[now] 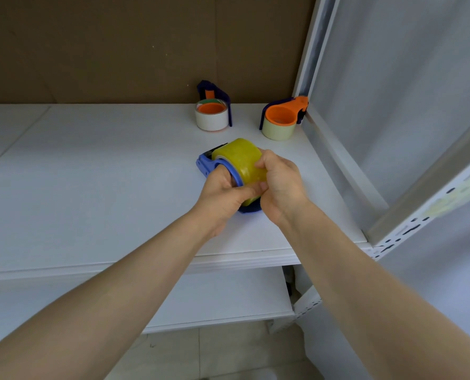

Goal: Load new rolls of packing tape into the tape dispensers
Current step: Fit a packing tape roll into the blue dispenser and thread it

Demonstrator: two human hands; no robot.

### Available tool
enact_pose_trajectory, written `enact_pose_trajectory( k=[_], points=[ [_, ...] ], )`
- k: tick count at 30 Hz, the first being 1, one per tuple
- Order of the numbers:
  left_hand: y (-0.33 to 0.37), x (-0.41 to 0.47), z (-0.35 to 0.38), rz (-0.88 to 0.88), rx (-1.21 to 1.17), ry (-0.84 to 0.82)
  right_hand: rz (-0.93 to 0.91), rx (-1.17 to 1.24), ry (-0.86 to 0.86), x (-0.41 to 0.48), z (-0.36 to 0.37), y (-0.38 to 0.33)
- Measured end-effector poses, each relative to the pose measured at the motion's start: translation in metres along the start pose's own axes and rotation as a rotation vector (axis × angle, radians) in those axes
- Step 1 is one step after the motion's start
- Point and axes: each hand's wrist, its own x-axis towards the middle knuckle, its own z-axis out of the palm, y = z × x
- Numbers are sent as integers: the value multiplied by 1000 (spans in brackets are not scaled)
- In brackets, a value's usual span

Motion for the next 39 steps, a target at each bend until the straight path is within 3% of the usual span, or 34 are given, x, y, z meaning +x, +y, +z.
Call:
enact_pose_trajectory(
  k=[20,30,39],
  points=[
    [-2,0,2,28,61,-38,-92,-200,-183,-4,-15,-1],
    [-5,1,-2,18,95,-76,-219,-586,-265,-2,-30,-11],
    [-6,-5,-2,47,89,-12,-441,-927,-270,-5,-28,-9]
  ],
)
